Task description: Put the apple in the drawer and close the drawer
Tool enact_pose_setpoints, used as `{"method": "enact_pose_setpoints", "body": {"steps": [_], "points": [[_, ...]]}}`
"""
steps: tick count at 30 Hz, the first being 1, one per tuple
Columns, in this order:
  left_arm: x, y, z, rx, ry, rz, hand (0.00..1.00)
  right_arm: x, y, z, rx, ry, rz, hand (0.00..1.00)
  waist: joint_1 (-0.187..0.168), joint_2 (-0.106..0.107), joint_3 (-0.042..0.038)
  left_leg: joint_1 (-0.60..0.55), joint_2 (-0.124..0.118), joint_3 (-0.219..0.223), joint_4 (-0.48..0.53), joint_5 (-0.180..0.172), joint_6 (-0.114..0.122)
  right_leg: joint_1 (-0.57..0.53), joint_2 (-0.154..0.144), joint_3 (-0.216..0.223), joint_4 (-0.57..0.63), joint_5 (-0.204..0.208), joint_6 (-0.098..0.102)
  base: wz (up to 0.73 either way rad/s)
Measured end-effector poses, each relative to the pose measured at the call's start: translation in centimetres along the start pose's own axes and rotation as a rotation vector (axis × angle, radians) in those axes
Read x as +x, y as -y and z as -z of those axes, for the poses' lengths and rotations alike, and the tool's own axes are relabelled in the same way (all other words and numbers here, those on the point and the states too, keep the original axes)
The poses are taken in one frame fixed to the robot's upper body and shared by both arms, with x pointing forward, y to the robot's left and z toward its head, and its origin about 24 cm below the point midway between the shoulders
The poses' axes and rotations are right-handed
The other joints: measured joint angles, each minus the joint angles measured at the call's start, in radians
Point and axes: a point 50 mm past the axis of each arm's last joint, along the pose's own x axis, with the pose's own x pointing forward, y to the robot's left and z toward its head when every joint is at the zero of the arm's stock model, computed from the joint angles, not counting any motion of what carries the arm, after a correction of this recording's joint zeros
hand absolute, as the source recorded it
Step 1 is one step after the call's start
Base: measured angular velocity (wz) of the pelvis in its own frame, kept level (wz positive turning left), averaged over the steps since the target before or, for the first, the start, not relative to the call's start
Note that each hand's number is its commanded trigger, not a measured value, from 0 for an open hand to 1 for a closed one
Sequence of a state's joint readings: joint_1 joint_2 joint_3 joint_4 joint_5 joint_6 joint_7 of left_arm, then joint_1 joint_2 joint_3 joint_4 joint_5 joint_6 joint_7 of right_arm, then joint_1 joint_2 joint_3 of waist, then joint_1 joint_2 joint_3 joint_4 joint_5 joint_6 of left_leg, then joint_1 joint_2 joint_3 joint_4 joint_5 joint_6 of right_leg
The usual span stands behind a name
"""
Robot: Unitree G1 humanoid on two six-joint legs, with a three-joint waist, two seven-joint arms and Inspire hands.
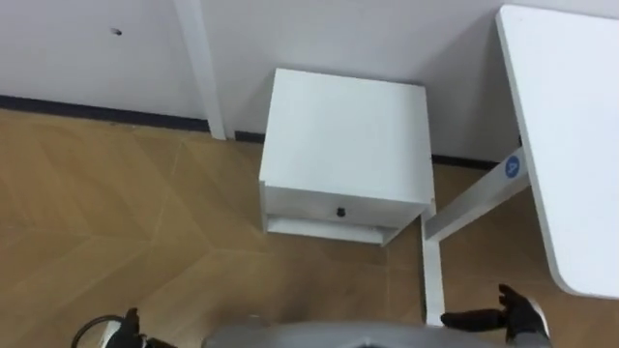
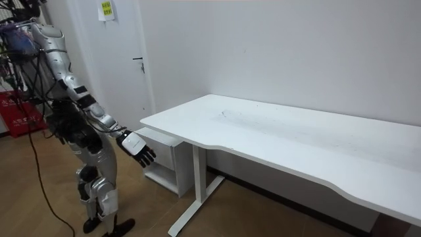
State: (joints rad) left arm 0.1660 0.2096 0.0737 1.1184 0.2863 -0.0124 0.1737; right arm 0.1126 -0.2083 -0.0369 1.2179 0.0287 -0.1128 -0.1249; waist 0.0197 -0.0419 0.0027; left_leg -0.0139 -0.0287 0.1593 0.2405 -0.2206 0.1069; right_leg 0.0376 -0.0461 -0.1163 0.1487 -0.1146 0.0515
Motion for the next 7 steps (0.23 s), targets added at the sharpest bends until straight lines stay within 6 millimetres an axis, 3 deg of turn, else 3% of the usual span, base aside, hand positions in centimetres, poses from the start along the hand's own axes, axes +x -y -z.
{"method": "enact_pose_setpoints", "body": {"steps": [7], "points": [[-0.06, 0.12, 0.04, 0.006, 0.007, -0.004, 0.00, -0.17, -0.35, 0.86, -0.009, -0.034, -0.027, 0.00, -0.018, 0.004, 0.0049, 0.027, 0.000, 0.000, -0.037, 0.004, -0.005, 0.014, 0.003, -0.003, -0.004, -0.013, -0.007, 0.00]]}}
